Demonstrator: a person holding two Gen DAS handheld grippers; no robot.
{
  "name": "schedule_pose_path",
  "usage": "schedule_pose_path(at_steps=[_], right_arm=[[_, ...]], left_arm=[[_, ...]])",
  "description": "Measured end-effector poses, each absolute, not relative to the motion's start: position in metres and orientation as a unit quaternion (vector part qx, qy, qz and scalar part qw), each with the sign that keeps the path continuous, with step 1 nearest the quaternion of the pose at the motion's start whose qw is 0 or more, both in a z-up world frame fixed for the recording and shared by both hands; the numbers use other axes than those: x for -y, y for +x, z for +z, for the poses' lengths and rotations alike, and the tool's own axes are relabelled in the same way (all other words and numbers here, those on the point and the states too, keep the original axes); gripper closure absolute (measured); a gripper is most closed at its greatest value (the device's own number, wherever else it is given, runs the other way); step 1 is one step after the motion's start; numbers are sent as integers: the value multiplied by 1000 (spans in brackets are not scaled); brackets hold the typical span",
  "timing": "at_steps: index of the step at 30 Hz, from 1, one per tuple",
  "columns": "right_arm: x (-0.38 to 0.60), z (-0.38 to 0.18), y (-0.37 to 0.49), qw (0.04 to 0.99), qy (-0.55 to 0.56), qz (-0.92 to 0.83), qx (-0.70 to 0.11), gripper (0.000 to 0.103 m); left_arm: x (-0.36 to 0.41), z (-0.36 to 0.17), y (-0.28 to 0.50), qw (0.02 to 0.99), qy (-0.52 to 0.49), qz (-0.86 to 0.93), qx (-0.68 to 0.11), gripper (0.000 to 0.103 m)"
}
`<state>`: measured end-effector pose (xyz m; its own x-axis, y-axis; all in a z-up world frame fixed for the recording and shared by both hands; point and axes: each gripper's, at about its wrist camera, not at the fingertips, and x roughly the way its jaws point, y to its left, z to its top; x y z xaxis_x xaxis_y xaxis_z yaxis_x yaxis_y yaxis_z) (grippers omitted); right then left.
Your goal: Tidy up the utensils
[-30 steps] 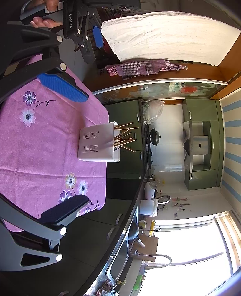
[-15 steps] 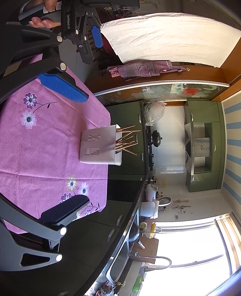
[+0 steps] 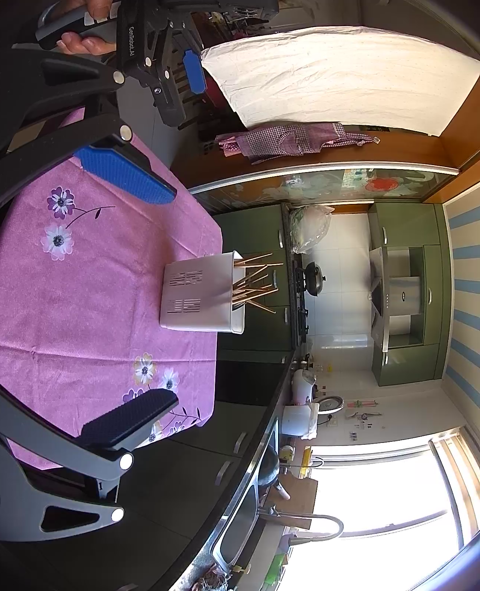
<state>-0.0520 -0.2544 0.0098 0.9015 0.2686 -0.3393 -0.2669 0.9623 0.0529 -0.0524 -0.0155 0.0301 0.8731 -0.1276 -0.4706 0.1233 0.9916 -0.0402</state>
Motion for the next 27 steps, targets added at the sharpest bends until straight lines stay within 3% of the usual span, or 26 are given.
schedule_pose_path(at_steps=[27], right_arm=[[248,2,-45,974,2,143,-179,4]], left_arm=[[13,29,-52,967,-2,-51,-249,6]])
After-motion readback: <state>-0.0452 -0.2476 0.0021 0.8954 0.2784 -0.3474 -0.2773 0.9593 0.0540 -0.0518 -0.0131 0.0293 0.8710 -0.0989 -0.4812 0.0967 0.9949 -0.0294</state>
